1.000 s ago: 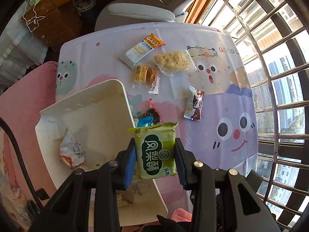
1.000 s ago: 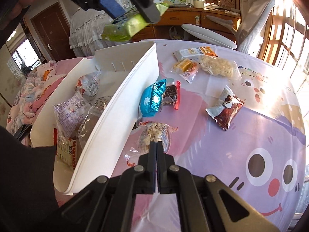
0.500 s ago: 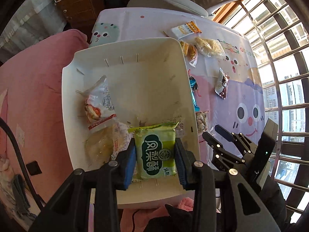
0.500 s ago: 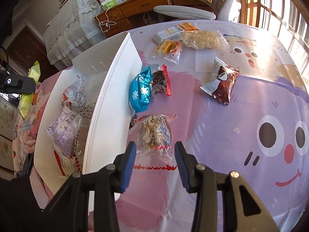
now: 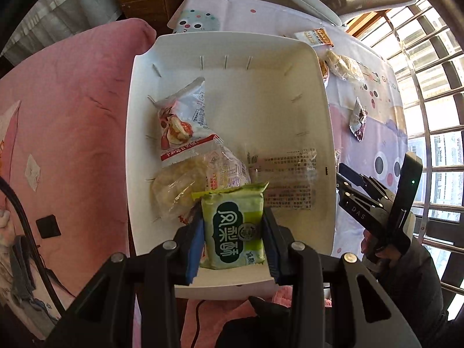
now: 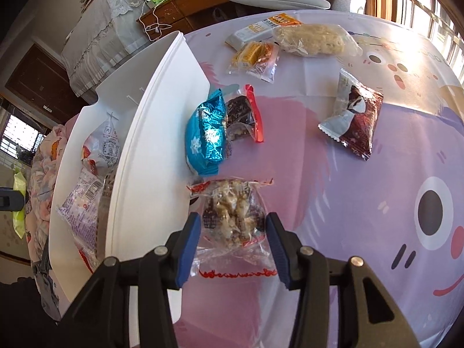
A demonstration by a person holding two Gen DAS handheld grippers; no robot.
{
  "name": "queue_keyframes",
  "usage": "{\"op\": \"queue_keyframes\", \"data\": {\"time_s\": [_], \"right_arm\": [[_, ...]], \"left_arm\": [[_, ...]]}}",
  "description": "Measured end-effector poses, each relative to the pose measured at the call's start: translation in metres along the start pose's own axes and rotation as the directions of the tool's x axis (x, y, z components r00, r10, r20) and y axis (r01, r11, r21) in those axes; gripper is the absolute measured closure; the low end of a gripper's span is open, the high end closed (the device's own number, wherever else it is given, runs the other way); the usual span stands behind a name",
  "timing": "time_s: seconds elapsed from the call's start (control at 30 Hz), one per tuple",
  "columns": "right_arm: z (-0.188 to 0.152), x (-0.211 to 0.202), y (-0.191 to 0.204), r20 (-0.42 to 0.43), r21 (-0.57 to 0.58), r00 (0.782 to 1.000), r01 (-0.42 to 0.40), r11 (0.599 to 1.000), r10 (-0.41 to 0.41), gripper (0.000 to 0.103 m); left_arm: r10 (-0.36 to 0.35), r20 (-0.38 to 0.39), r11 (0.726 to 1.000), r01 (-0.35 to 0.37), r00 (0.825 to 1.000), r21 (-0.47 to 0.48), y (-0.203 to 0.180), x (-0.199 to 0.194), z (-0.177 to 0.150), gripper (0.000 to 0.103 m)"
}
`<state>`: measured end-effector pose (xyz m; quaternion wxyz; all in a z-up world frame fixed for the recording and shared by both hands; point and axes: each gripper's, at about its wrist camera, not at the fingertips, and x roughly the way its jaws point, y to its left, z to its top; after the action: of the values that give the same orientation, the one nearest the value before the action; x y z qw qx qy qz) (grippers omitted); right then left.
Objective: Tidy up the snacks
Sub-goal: 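Carry the green packet into the white tray and open the left tool, then move both tools back over the remaining snacks beside the tray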
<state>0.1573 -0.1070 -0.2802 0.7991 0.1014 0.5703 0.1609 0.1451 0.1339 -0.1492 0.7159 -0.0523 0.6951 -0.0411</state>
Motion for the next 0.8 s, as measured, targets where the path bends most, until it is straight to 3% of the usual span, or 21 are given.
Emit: {"op": "queue_keyframes", "data": {"time_s": [0.4,0.6,0.67,0.8], "right_arm": [[0.008,0.004,0.011,-0.031,-0.066,0.998,0.044,0.997,-0.046,0.059],[0.005,0.001,0.015,-0.013,-0.045,0.997,0.078,0.996,-0.079,0.061],[0.004,-0.006,0.015,0.004,-0.026,0.997,0.071,0.997,-0.071,0.069],[-0.002,-0.012,0.009,0.008,0.010,0.995,0.103,0.995,-0.103,0.069]], "left_arm": [[-0.017,-0.034,1.000,0.017,0.999,-0.002,0.013,0.013,-0.005,0.067],[-0.031,-0.035,0.999,0.032,0.999,0.028,0.018,0.013,-0.006,0.070],[-0.039,-0.028,0.998,0.040,0.999,0.045,0.019,0.012,-0.006,0.070],[-0.050,-0.030,0.996,0.052,0.998,0.071,0.020,0.013,-0.005,0.070]]}}
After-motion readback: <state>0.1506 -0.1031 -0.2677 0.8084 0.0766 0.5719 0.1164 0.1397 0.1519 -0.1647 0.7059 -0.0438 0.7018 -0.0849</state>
